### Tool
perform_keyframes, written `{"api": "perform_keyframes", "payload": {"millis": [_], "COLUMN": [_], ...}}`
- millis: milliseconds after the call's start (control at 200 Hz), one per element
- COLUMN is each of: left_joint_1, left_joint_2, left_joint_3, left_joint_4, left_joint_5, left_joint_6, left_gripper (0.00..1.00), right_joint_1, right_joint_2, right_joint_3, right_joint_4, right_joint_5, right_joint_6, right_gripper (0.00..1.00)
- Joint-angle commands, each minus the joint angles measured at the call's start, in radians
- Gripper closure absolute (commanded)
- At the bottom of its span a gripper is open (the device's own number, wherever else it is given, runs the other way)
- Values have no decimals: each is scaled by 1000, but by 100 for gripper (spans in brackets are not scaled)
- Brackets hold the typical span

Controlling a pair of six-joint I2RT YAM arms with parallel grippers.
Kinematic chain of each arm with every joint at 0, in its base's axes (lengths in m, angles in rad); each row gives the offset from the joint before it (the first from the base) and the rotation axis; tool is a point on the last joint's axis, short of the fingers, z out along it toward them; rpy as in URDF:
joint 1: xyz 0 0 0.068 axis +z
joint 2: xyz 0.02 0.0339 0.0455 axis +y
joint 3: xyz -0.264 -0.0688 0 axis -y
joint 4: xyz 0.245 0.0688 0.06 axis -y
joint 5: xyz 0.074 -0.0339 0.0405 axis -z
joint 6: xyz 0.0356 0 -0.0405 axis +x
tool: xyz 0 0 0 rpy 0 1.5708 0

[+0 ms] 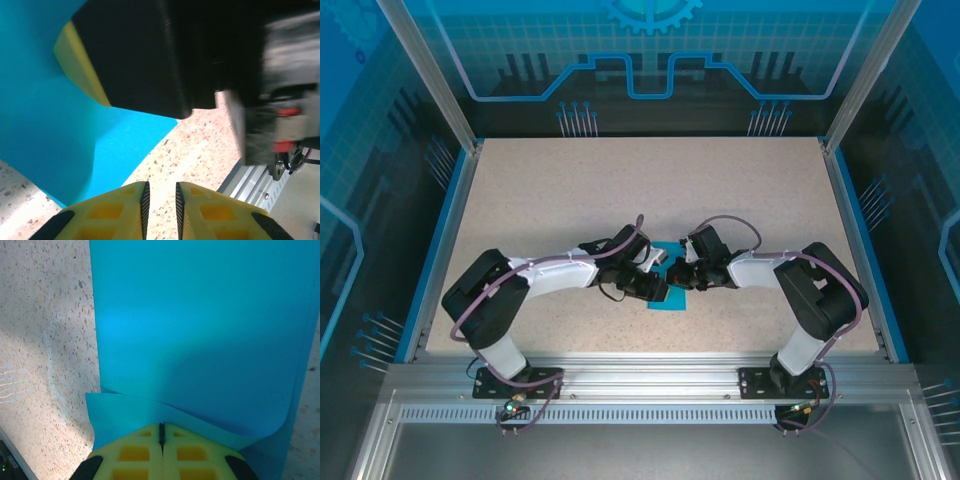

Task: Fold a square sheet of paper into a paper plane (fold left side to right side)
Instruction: Fold the triangle a second time at the center of the table.

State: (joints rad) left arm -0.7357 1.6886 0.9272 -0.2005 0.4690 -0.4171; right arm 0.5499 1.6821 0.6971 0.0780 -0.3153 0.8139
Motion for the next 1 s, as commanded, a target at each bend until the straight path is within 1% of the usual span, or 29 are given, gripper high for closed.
{"api": "perform_keyframes", "payload": {"millis": [0,190,295,615,995], "left_joint_1": [5,4,5,5,5], "left_joint_2": [38,57,71,82,89], "left_joint_3": [7,3,-1,-13,-34], "left_joint_4": [7,-3,-4,-11,-11], "left_joint_5": [33,-23,-26,-83,-100], "left_joint_6": [8,17,18,15,15], "left_gripper": [76,76,76,78,79], "right_joint_1": [7,9,8,8,9], "right_joint_2": [27,28,28,32,33], "right_joint_3": [-22,-21,-19,-13,-9], "right_joint_4": [-83,-89,-92,-101,-112], "right_joint_5": [38,41,41,42,45], "right_joint_6": [-18,-21,-24,-28,-33], "right_gripper": [100,100,100,100,100]}}
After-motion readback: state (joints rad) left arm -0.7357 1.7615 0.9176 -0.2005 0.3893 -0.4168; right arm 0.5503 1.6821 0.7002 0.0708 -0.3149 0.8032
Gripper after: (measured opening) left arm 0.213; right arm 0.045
